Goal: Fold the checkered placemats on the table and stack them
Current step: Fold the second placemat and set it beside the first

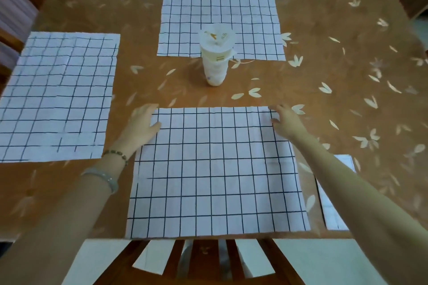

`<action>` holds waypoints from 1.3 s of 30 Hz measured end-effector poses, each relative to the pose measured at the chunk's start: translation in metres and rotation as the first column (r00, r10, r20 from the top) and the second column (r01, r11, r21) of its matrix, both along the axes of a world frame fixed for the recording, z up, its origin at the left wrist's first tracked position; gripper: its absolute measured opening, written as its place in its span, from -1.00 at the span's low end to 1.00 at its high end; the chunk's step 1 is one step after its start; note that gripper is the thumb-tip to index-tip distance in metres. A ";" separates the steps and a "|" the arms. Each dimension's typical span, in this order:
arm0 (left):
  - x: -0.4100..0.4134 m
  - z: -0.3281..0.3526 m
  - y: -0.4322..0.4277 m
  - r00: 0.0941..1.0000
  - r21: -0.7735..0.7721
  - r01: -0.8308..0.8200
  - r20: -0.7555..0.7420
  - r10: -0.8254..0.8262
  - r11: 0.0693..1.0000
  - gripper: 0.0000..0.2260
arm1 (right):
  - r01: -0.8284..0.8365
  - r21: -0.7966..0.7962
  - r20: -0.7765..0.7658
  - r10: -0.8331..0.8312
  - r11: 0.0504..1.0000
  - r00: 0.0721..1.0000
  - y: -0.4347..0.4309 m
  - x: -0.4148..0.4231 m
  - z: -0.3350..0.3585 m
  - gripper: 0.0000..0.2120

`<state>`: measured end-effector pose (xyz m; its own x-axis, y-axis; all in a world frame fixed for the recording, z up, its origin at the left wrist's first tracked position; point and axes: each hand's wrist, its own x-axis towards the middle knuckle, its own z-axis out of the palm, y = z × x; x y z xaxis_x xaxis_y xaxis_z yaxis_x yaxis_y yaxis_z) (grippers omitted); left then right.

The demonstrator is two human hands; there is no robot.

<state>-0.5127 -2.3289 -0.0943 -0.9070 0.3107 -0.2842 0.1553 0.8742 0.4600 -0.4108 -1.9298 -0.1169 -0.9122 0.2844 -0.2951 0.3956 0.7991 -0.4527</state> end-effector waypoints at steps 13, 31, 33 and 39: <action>-0.037 -0.024 -0.006 0.987 -0.260 0.119 -0.078 -0.144 0.958 -0.58 | -0.163 0.184 0.110 0.145 0.969 0.983 0.020 -0.035 -0.013 -0.66; -0.057 0.036 -0.014 0.995 0.085 -0.086 -0.044 0.090 0.993 -0.84 | 0.070 -0.012 -0.078 -0.071 0.997 0.994 0.039 -0.040 0.057 -0.88; -0.053 0.049 -0.014 0.996 0.115 -0.058 -0.068 0.066 0.992 -0.83 | 0.076 -0.034 -0.137 -0.080 0.997 0.987 0.039 -0.033 0.072 -0.84; -0.016 0.092 -0.017 0.999 0.199 0.018 -0.052 -0.008 0.980 -0.73 | 0.062 -0.076 -0.194 -0.076 0.995 0.978 0.032 0.018 0.108 -0.72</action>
